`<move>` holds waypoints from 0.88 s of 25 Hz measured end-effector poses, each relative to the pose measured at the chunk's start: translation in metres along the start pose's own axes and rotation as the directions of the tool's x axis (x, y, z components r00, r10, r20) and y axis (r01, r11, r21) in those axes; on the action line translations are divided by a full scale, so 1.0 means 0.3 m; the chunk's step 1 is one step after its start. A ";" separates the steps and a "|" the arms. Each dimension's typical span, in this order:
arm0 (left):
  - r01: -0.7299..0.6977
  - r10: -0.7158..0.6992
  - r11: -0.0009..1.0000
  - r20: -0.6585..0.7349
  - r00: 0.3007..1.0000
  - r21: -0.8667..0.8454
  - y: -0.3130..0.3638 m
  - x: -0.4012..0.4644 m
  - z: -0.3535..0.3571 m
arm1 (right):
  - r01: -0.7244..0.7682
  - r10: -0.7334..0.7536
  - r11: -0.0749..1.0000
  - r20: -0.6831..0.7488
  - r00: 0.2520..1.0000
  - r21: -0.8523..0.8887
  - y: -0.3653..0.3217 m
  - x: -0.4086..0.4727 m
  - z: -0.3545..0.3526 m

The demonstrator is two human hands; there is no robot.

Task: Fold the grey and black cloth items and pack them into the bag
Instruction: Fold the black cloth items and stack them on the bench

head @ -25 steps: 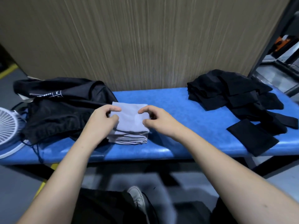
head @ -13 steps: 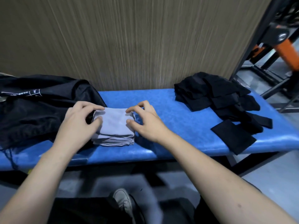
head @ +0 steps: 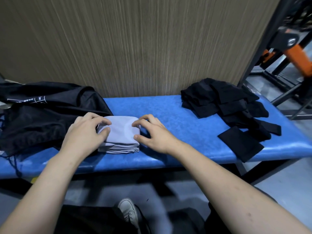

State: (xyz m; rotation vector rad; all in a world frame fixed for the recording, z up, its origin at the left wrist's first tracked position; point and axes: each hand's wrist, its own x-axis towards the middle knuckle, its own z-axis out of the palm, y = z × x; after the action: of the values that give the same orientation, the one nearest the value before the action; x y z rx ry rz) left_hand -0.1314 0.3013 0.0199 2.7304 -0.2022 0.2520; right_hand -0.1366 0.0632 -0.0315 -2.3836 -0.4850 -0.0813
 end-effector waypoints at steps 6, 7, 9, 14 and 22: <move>-0.102 0.103 0.995 -0.211 0.972 0.016 0.136 0.016 0.003 | -0.005 0.002 0.992 -0.026 1.000 -0.125 0.032 -0.066 -0.099; -0.138 0.137 0.990 -0.221 0.966 0.014 0.167 0.018 0.013 | -0.019 0.015 0.988 -0.026 1.000 -0.150 0.041 -0.084 -0.126; -0.200 0.196 0.980 -0.210 0.958 0.001 0.228 0.023 0.040 | -0.040 0.036 0.979 -0.023 0.999 -0.200 0.066 -0.123 -0.174; -0.333 0.329 0.943 -0.130 0.935 -0.011 0.426 0.033 0.153 | -0.107 0.099 0.953 -0.039 0.994 -0.284 0.164 -0.268 -0.305; -0.485 0.493 0.869 0.105 0.864 -0.093 0.737 0.001 0.377 | -0.300 0.273 0.881 -0.126 0.954 -0.366 0.340 -0.528 -0.525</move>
State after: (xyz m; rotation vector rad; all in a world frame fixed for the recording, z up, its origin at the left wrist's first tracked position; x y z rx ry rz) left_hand -0.1532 0.0550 -0.0017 2.5862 -0.9315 0.2044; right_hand -0.2350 -0.1602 -0.0056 -2.7981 -0.0769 -0.1367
